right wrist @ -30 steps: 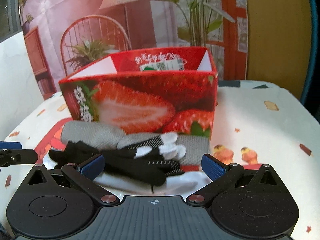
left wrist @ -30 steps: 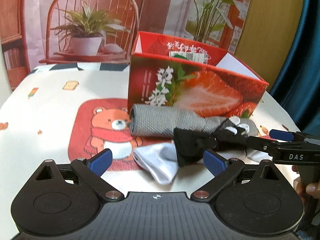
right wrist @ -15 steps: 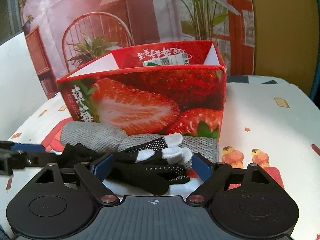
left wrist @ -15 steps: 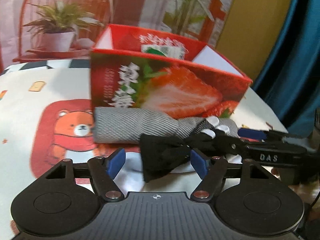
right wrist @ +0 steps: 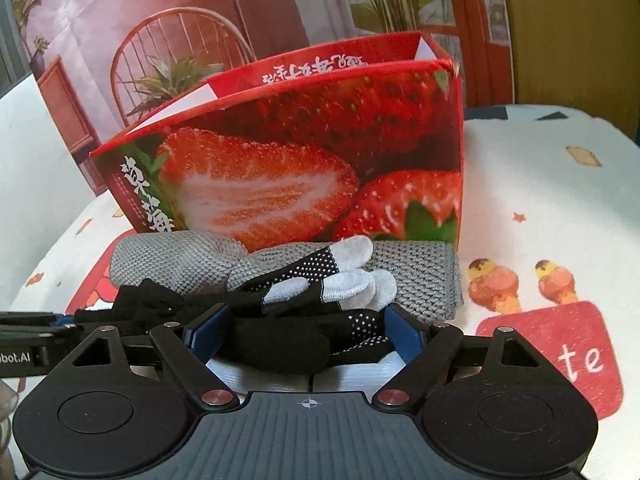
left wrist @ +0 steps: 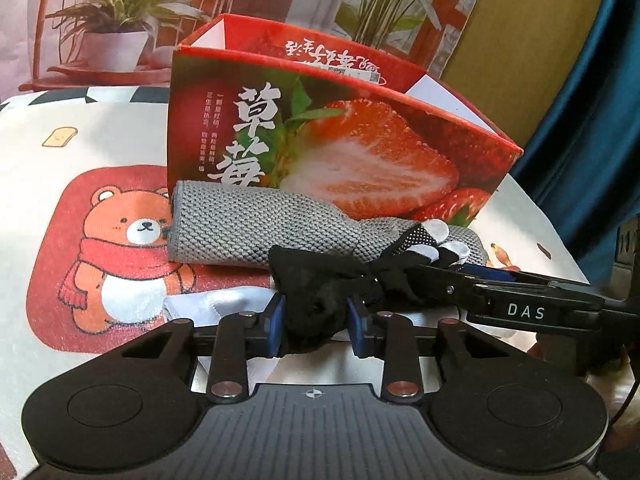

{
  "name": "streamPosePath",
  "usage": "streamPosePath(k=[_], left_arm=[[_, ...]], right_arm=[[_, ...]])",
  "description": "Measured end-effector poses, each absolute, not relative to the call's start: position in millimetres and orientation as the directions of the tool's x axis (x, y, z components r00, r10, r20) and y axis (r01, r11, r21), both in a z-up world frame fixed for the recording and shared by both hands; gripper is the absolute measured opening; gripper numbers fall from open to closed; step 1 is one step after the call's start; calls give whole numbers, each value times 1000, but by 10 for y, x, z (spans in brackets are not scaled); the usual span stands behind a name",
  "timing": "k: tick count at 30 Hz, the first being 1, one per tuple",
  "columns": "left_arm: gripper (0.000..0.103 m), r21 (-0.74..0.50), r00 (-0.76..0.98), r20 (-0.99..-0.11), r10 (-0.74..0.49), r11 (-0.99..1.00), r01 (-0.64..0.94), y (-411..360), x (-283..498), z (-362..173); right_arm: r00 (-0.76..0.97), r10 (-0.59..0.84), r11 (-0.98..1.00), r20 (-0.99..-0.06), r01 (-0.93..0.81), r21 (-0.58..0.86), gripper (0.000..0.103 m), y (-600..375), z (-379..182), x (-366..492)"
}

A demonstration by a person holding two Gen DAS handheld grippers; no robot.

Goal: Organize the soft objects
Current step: 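Lower both grippers onto the black glove with white fingertips and close them, then lift the black glove with both grippers and carry it into the red box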

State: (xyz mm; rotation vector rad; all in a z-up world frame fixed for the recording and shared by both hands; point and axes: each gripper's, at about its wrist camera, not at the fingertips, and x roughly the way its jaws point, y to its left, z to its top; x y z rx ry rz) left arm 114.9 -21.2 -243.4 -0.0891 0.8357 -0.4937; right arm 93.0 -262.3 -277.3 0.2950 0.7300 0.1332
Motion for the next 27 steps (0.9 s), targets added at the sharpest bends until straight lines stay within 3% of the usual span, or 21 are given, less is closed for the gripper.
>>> streamPosePath(k=[5,9,12,15,18,20,27], left_arm=[[34,-284,562,-689,-457,884,371,-193,1156,-2447],[34,-285,562,-691,-456,885,368,-198,1149,-2442],[34,-288,560,-692,-456,885,366,-190,1146,-2436],[34,-296,557,-692,-459,885,360,-179,1147,-2431],[31,-307,555,-691,-462,884,354,-168,1145,-2419],[24,-309,557,-688,-466,882,356,-167,1128,-2393],[22,-308,614,-628,-478,877,368,-70,1038,-2117]], right_arm=[[734,241,941,-635,-16,338,77,-2613,-2809,932],[732,260,935,-630,-29,353,61,-2610,-2793,913],[726,296,926,-621,-60,372,41,-2583,-2767,904],[721,307,928,-622,-83,363,32,-2526,-2725,914],[721,317,926,-617,-93,367,27,-2522,-2684,905],[726,323,923,-607,-100,371,24,-2527,-2639,884],[770,352,908,-533,-143,393,21,-2534,-2358,770]])
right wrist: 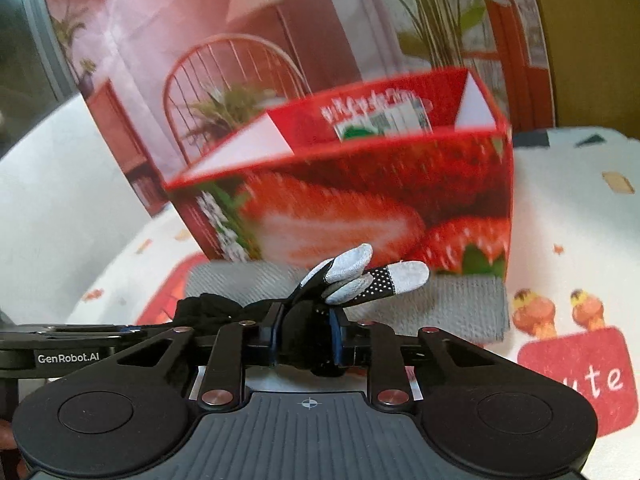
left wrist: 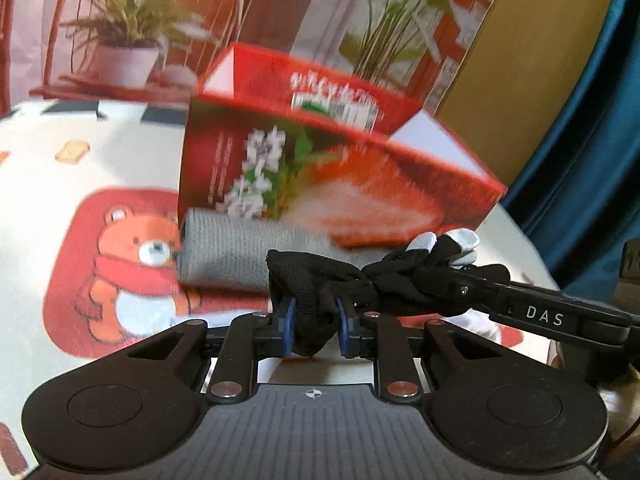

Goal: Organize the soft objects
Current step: 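Lift the black glove with both grippers and carry it into the red box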

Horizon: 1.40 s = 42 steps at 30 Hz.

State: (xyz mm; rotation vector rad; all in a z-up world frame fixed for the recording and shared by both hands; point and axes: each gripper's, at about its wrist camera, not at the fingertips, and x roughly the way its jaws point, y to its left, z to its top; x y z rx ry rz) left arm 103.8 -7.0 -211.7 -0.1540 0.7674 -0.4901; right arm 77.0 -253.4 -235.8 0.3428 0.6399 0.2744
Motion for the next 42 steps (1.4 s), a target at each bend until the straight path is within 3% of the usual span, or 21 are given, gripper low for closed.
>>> streamPosePath(k=[13,21,36,42], left_arm=[[22,-256,729,-469,-499,866,429,-62,1227,-1294],[22,-243,744,-452,-492,870,429,-231,1738,-1037],[22,-200,610,-661,-438,886,419,-551,2534,-1509],[22,-177,579,-699,-421,886,429,-591,2603,-1659]], right_arm=[[855,370,897,-364,-227,380,21,-2613,-1593,954],[875,346,912,-338,-229,341,21,-2663,-1279,1514],[774,281,934,-567,-84,348,21,-2766,-1831,2306],[711,284,928,-644,-34,372,21,-2786,-2075,2397]])
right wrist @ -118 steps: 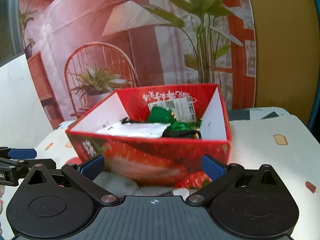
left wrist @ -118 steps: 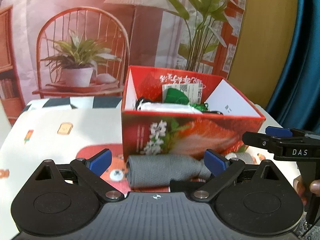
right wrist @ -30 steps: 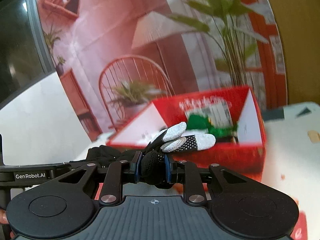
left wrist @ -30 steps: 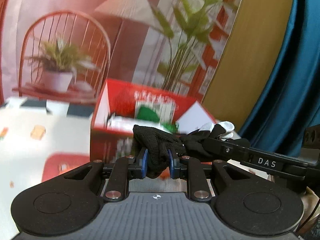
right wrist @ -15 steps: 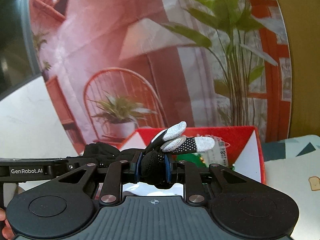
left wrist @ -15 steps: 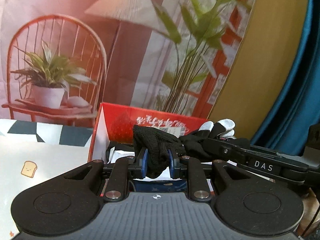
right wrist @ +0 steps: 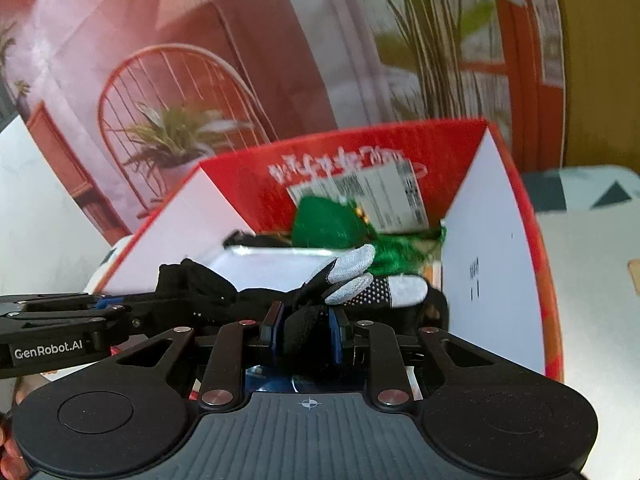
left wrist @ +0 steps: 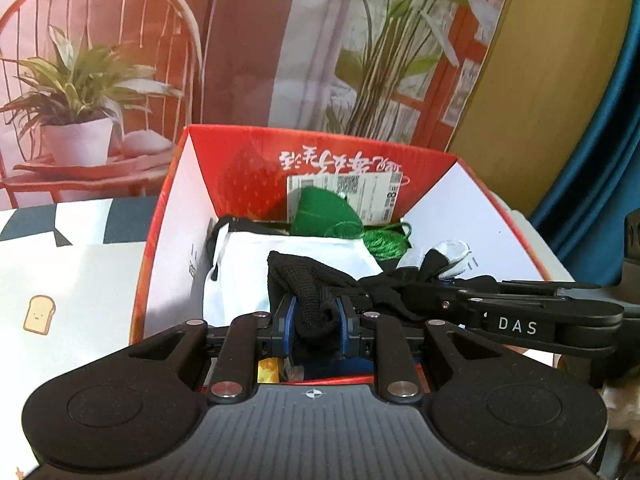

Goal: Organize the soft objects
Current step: 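Lift the black glove with both grippers and carry it into the red box, then open both grippers to release the glove in the box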

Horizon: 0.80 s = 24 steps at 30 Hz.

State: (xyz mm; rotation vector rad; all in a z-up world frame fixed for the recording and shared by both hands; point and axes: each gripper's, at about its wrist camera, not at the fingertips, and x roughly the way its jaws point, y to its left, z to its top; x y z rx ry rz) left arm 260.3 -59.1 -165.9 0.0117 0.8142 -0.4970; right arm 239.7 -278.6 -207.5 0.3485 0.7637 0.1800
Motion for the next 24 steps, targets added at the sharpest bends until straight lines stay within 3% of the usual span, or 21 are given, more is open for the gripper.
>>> streamPosePath(k=[3,6,11,15,17,22,24], left_arm=[[24,-168,577,-702,-417,885,435,-589,2608,-1686],[34,-148,588,-697,-410,885,441,-597,2582,-1655],[68,-119,627,-665,-405,887,447,-574,2478,-1528],[82,-93,658,-639,-399,889,449,-537,2354,-1410],[92,-76,677,-624,-390,893,444,-512,2279,-1359],[100,-57,709,-600,-369,904,423,-426,2093,-1265],[100,-61,718,-594,-363,910,410,-385,2020,-1255]], right_arm=[[698,287,923,-656,-19,384,22,-2800,-2120,2410],[697,279,926,-661,-14,377,25,-2798,-2124,2405],[719,220,955,-659,-20,297,38,-2755,-2037,2335],[754,185,969,-630,-34,244,62,-2729,-1926,2222],[773,174,974,-611,-44,222,68,-2716,-1865,2156],[807,152,981,-571,-54,185,97,-2678,-1736,1979],[817,149,982,-557,-58,178,102,-2666,-1700,1910]])
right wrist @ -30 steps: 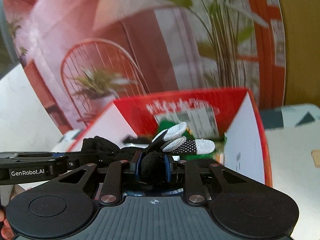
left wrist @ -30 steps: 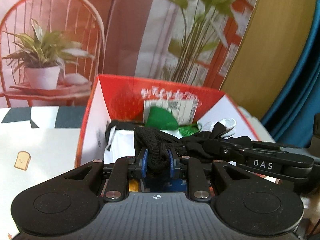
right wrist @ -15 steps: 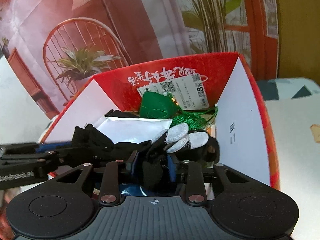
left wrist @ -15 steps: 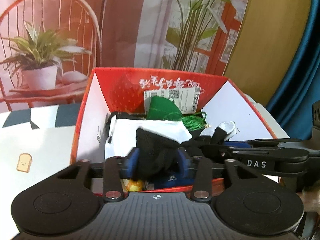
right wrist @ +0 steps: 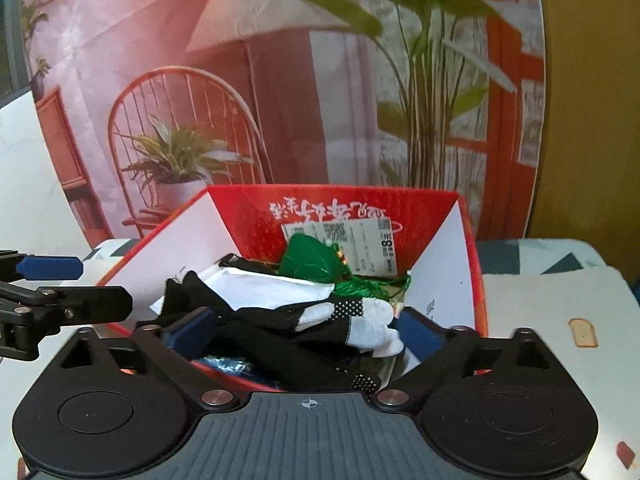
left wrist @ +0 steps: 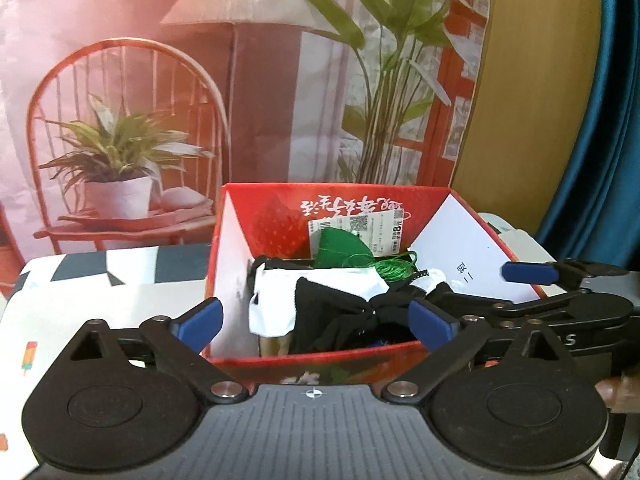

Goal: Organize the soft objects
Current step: 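Open both grippers to release the glove in the box, then withdraw both grippers and lower them onto the white cloth beside the box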

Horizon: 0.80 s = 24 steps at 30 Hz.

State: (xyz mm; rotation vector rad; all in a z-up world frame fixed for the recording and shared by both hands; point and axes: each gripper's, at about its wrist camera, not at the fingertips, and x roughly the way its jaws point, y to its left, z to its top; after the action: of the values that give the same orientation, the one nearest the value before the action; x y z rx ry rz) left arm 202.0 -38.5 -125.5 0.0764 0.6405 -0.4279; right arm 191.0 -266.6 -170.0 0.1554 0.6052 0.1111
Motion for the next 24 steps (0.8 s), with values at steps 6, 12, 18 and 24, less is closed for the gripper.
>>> streamPosePath(k=[6,12,18,24], left_arm=[[101,-76,733,-584,-348,923,377,-259,1766,-1288],[101,-58,751,-578,-320,934,353,-144,1485,-1359],[101,-69,756,-581,-301,944,323,-31,1255,-1492],[101,-110,744,-599,-296,951,289,80,1118,-1687]], right_arm=[[837,145,983,-527,-59,176,103,-2629,-1650,1667],[861,141,980,-489,-51,193,103,-2609,-1707,1378],[873,134,978,-469,-42,202,103,-2587,-1825,1102],[866,123,978,-485,-23,208,103,-2600,-2015,907]])
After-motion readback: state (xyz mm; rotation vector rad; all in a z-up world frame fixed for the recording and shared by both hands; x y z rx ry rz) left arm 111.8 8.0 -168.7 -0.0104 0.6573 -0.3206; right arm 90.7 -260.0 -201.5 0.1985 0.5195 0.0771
